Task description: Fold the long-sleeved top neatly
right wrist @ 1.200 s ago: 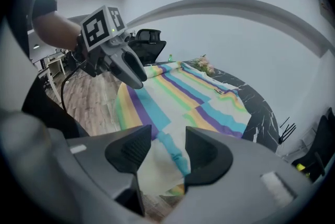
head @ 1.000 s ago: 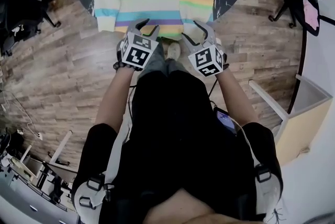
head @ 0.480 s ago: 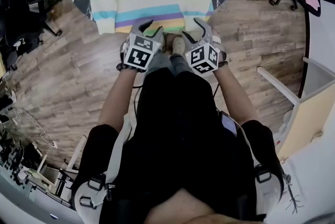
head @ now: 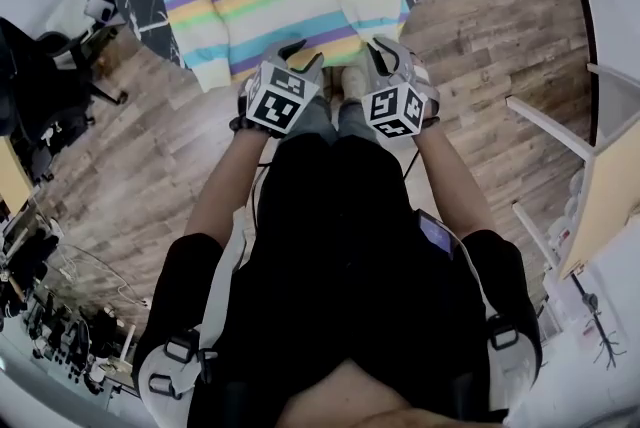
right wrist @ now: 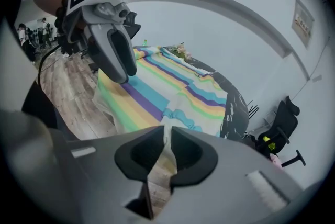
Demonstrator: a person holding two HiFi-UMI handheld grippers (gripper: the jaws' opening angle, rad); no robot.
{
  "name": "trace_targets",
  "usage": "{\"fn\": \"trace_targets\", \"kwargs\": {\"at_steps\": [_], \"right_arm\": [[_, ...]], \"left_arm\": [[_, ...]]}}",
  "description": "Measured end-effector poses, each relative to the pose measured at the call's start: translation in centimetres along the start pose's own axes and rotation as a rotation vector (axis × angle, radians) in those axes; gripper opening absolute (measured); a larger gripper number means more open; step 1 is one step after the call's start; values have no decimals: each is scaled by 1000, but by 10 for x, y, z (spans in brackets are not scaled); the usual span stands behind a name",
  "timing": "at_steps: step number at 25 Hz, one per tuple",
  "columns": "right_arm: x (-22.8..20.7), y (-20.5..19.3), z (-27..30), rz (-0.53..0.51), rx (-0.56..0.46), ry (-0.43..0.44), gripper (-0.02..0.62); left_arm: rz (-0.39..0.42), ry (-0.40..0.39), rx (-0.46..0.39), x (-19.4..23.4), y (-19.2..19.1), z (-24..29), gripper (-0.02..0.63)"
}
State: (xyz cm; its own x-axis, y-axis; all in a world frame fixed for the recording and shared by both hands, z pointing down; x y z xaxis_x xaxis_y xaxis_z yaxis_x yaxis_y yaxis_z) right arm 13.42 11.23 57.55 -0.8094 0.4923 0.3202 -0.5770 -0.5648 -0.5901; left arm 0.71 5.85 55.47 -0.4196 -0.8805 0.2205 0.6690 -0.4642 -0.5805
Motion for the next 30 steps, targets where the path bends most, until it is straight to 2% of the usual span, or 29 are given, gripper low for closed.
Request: {"fn": "trace_targets", "kwargs": {"at_steps": [7,13,19,24,30], "right_arm": [[-25,16,-14,49,-1,-103,29],[-80,23,-32,88,2,-220,29],[-129,28,-31,108,-24,-267,28],[-181,21,-26,105,-67,-258,28],[-265,2,9,78,-108,-159,28]], "left_arm": [[54,-52,-12,8,20,-1,153],[88,-67,-31,10,38,-4,153],[77,-50,-55,18,61,6,153],[45,-26,-46,13,91,33,153],[-56,63,-45,19,145,82,153]]}}
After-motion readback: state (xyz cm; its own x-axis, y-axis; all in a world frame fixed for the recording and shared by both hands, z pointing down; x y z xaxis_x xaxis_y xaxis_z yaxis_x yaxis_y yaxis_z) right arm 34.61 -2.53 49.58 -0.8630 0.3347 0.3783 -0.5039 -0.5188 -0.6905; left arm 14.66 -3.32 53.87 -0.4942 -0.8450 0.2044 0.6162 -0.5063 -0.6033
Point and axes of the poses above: the fingertips, and each gripper's own axes: z forward along the fingers, x to its left, y out of its top, the point moved 4 cm from there along -z, backward along the fingers, and after that the axes turned 2 degrees about -y, right-handed, at the moved point
